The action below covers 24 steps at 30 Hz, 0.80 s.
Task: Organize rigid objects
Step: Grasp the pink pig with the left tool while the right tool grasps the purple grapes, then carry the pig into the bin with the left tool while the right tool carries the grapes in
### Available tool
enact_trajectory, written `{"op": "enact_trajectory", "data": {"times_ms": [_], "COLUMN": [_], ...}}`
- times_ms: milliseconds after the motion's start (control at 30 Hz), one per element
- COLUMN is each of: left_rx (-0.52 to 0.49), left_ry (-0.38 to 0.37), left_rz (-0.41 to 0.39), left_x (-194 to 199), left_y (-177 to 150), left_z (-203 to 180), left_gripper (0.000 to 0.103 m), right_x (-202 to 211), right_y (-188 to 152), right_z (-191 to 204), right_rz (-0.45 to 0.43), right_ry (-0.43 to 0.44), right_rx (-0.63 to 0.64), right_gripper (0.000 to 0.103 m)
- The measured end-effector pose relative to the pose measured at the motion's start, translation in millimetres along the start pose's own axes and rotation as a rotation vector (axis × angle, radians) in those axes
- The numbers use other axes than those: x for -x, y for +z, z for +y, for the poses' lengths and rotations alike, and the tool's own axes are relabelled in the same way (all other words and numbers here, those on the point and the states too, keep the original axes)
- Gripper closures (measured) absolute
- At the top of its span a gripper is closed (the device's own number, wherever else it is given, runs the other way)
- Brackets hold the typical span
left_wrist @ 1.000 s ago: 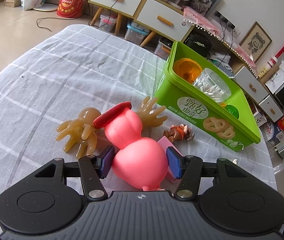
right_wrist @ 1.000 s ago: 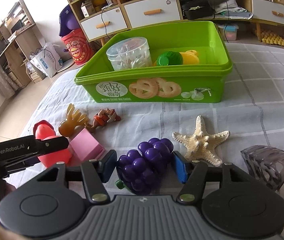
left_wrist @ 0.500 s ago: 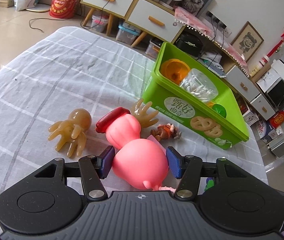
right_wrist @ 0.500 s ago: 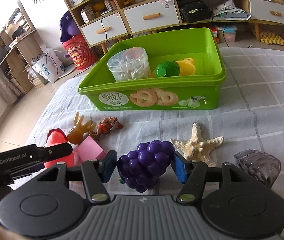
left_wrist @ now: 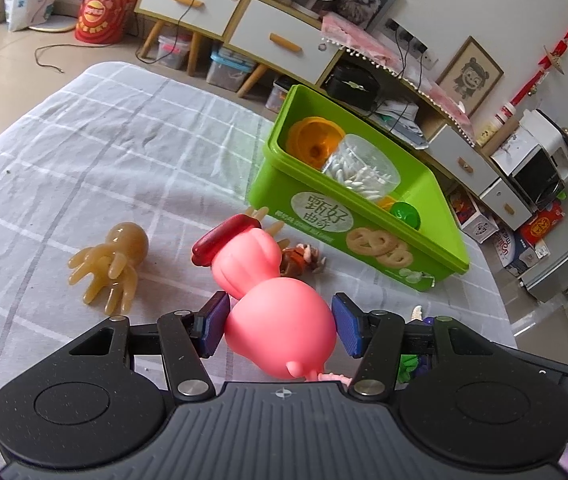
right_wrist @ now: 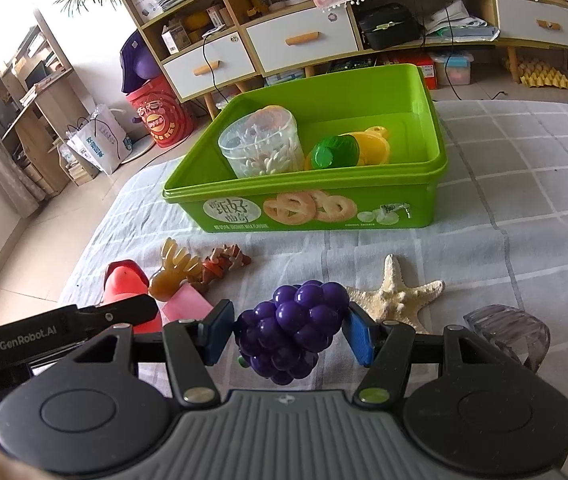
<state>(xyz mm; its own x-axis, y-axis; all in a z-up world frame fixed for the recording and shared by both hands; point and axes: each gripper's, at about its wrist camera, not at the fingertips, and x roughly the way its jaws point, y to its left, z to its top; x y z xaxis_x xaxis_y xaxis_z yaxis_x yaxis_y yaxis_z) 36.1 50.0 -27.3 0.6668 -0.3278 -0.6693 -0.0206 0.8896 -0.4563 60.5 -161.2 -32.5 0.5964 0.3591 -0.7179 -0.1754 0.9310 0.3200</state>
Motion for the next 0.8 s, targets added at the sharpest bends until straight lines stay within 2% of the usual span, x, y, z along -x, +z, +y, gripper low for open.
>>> {"op": "enact_trajectory", "data": {"times_ms": [367, 800], "left_rx": [-0.003, -0.012], "left_ry": [-0.039, -0.083], "left_rz": [-0.01, -0.034], "left_x": [6.7, 8.1], "left_y": [3.2, 10.2], "left_z": [-10.3, -29.8], "left_gripper": [0.043, 0.043], "right_x": [9.7, 29.8], "right_y": [7.5, 29.5], "right_z": [-1.4, -17.9], "right_rz": [-0.024, -0.092], "right_ry": [0.014, 0.027], "right_rx": [-0.016, -0.082], "right_gripper": [0.067, 0.067]}}
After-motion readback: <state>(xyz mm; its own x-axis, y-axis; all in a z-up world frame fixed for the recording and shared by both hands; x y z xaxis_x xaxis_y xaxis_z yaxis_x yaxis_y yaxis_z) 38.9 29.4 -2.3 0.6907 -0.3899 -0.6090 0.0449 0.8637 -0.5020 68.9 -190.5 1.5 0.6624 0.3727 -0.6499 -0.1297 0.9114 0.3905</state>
